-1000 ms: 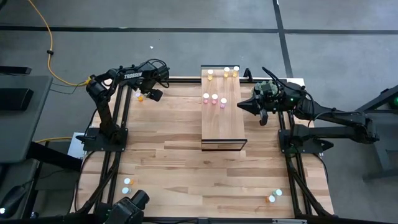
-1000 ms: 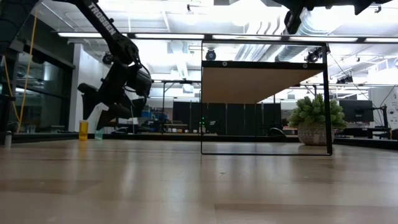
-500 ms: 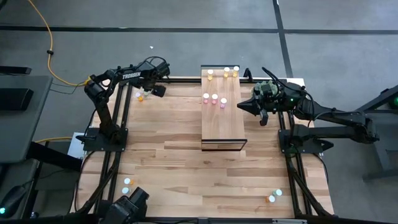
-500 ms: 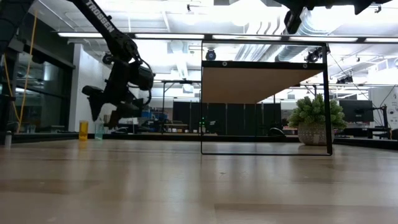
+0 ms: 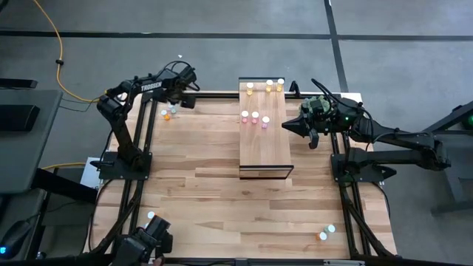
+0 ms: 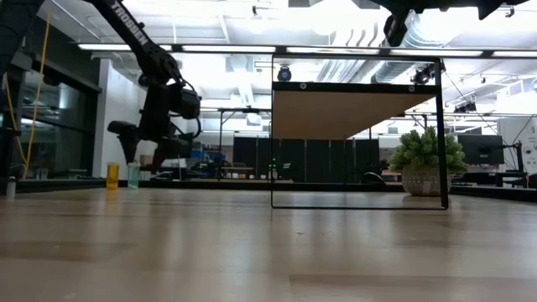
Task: Pick and place medicine bottles onto shelf by color
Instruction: Put the top blue pill bottle on the shelf
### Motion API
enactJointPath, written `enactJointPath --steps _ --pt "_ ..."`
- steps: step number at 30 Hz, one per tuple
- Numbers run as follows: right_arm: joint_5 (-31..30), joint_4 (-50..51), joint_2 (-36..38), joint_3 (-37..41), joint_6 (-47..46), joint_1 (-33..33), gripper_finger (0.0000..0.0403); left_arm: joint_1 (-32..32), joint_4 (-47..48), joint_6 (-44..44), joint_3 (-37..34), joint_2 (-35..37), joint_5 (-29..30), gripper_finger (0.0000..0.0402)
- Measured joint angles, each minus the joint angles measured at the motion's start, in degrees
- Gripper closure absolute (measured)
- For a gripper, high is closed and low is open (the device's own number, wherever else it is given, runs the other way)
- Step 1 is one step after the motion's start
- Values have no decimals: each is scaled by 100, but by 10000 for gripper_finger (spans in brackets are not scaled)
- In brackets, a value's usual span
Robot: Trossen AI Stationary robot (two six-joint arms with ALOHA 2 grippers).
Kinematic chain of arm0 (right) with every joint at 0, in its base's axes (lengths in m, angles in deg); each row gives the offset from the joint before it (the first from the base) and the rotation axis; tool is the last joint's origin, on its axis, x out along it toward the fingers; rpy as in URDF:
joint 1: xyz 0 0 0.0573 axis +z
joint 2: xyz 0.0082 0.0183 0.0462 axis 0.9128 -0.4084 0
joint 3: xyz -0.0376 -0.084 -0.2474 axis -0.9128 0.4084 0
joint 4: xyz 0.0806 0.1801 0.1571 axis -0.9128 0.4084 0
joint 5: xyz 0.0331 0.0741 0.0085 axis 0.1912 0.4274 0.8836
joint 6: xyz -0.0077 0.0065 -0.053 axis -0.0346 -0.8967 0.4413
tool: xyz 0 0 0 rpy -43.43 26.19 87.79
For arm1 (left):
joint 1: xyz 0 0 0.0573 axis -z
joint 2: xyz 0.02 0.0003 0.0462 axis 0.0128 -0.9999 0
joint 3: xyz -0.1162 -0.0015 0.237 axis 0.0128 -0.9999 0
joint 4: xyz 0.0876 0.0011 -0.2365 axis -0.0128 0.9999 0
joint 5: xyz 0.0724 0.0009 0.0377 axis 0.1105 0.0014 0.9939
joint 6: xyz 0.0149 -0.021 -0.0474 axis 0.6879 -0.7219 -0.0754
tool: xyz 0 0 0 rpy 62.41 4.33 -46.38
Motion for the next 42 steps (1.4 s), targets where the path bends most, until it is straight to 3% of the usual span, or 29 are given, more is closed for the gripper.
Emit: enactJointPath --steps 16,30,42 --pt "-35 -1 -1 0 -20 0 402 5 133 313 0 0 -205 181" --pt "-33 -1 0 0 -21 0 402 11 267 571 0 -2 -346 219" --pt "-33 -1 -1 0 -20 0 402 11 286 613 0 -2 -385 290"
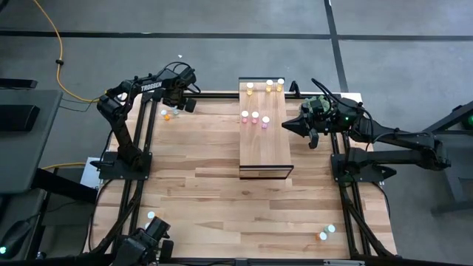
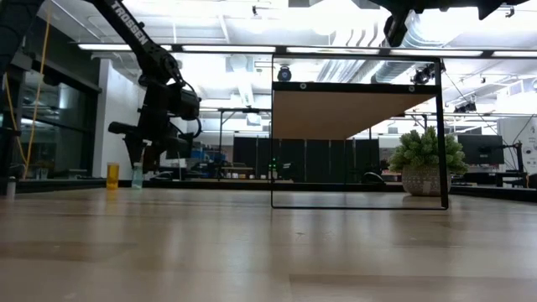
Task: Pick and place medicine bottles onto shelf by color
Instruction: Put the top blue pill bottle on the shelf
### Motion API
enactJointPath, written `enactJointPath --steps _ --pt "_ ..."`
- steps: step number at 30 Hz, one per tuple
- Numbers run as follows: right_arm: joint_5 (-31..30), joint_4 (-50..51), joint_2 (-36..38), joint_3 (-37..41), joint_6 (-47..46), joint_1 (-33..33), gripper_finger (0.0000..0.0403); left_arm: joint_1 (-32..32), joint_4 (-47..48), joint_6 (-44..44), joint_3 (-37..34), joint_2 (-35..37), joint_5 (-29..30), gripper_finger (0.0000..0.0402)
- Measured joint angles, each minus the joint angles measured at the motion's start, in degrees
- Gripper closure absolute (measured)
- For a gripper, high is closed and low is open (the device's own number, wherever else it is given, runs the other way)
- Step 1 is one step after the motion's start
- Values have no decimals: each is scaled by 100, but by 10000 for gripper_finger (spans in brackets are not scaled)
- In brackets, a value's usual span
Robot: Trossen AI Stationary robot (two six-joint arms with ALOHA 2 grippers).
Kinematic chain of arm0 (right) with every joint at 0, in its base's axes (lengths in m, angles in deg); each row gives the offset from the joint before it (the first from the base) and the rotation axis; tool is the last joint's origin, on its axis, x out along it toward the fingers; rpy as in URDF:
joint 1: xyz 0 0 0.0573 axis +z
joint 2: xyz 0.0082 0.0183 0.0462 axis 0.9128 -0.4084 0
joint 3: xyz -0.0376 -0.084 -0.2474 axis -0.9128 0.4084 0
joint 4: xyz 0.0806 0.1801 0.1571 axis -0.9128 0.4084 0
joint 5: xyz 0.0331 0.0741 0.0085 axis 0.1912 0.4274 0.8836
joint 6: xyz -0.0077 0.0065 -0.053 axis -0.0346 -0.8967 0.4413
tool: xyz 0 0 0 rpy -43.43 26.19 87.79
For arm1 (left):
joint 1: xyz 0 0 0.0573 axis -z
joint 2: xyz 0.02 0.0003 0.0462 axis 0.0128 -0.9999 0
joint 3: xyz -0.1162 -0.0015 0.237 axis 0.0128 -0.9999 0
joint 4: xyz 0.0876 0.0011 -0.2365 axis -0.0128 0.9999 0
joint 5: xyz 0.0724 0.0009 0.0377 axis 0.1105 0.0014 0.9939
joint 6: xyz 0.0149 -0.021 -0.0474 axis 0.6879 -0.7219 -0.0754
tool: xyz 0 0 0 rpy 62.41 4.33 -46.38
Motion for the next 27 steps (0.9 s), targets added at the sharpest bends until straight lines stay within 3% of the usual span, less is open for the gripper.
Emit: enactJointPath --steps 8,16,23,27 --pt "0 0 0 0 3 0 402 -6 67 -39 135 -2 -312 292" --pt "2 -1 1 0 14 0 402 119 730 385 1284 -2 -1290 294" --pt "28 -109 0 0 22 2 402 834 1506 822 2594 28 -1402 294" --pt "28 -115 1 0 22 2 402 1504 1569 922 2879 331 -1589 293"
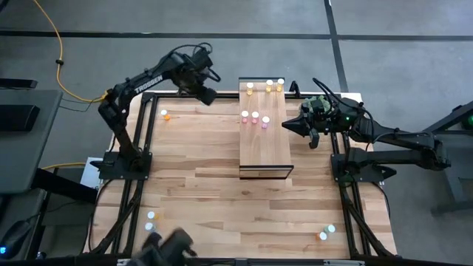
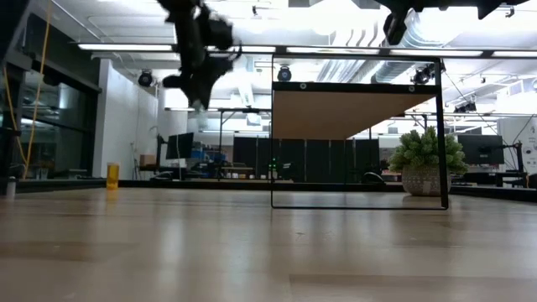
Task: Pick and place medicine bottles onto shelf by color
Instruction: Put the top blue pill bottle on the shelf
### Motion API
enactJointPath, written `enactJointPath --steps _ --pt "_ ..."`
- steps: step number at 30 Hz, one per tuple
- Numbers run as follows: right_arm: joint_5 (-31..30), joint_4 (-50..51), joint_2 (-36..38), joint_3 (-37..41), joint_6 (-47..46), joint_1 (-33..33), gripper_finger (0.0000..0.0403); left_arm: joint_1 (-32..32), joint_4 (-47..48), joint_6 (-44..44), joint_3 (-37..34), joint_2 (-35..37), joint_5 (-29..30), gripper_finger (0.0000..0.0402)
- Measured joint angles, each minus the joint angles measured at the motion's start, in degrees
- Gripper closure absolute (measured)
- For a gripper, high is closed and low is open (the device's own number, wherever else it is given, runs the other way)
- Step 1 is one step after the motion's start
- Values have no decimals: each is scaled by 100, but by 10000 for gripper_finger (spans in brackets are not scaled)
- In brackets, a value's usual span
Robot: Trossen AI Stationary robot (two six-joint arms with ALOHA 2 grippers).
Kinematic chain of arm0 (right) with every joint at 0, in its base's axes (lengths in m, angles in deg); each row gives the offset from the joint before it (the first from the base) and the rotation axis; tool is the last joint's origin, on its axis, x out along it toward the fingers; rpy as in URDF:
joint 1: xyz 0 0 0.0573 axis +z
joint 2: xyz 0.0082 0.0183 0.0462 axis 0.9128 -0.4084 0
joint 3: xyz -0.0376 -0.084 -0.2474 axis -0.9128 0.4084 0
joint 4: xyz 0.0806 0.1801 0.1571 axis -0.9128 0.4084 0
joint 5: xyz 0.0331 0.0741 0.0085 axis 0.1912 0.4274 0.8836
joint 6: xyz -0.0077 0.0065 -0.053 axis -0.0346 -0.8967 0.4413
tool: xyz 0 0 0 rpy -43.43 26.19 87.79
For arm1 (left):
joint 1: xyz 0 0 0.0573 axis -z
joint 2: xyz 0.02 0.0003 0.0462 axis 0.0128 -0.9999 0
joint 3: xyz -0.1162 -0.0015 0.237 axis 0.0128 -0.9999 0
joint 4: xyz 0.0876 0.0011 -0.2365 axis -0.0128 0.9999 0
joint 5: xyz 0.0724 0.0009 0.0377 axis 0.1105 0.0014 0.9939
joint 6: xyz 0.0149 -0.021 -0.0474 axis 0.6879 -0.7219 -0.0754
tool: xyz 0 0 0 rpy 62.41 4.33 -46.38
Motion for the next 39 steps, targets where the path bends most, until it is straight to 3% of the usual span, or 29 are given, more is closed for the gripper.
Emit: enactJointPath --steps 9,17,22,30,35,39 --pt "0 -341 1 0 48 0 402 2055 -19 85 0 1005 -223 291" --pt "-1 -530 0 0 99 -2 402 3631 -213 -148 423 920 -186 291" --pt "-1 -1238 0 0 86 0 402 3904 107 -144 1567 134 -127 291" --pt "13 -2869 7 0 -4 -2 402 3823 997 732 3505 -1396 311 291" --pt "15 -3148 18 0 -63 0 402 3797 1049 1234 3667 -1878 371 291" --pt "15 -3144 14 0 -116 -1 402 3809 1038 1529 3663 -2138 1012 291"
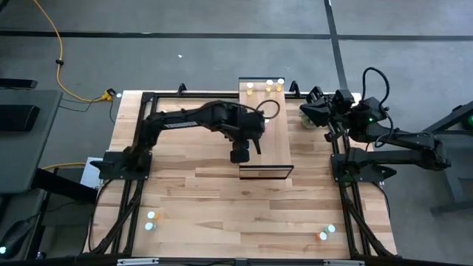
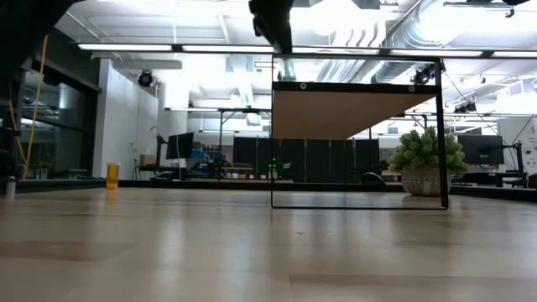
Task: Pick and place medicine bottles onto shelf by color
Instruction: Put the top blue pill bottle on the shelf
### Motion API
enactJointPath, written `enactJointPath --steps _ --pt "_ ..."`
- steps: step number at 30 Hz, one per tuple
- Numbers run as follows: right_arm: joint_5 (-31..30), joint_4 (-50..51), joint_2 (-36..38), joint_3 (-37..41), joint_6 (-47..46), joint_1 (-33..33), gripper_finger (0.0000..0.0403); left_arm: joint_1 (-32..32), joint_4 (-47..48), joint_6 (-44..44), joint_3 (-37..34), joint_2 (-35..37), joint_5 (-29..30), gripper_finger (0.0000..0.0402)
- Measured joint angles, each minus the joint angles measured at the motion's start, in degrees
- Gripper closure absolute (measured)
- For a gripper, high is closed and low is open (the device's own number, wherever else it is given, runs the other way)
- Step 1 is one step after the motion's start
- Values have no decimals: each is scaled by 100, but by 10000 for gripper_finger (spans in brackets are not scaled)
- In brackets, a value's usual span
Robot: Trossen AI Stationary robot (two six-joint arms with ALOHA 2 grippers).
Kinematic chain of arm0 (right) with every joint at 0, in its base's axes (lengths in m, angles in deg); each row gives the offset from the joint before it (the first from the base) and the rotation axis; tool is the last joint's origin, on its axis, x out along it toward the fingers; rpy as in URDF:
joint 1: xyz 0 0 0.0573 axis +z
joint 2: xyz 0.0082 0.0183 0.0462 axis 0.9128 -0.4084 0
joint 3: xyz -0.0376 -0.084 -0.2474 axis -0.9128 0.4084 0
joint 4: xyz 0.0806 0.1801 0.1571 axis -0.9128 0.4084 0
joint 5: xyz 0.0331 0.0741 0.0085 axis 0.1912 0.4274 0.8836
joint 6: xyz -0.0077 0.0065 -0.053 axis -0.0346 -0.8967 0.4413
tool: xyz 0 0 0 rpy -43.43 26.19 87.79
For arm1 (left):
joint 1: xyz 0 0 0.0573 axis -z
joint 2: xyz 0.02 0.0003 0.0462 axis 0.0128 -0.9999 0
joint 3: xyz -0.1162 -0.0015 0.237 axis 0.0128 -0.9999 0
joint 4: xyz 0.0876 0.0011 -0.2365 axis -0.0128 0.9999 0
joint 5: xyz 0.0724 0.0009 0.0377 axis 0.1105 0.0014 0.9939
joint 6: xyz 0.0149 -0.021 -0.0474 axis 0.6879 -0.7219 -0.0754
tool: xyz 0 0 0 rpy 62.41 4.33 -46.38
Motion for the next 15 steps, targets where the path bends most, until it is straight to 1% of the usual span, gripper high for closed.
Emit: enactJointPath --steps 2,4,6,10,15 --pt "0 0 -2 0 0 1 402 -9 5 148 0 -108 310 291" --pt "0 -2 -2 0 2 1 402 -16 8 276 0 -177 445 291" --pt "0 -2 -2 0 4 -1 402 -13 7 372 0 -193 410 291" --pt "-1 -2 -2 0 6 1 402 -2 0 711 0 -191 152 291" --pt "-2 -2 -2 0 9 -1 402 -10 -6 908 -17 -191 137 291"
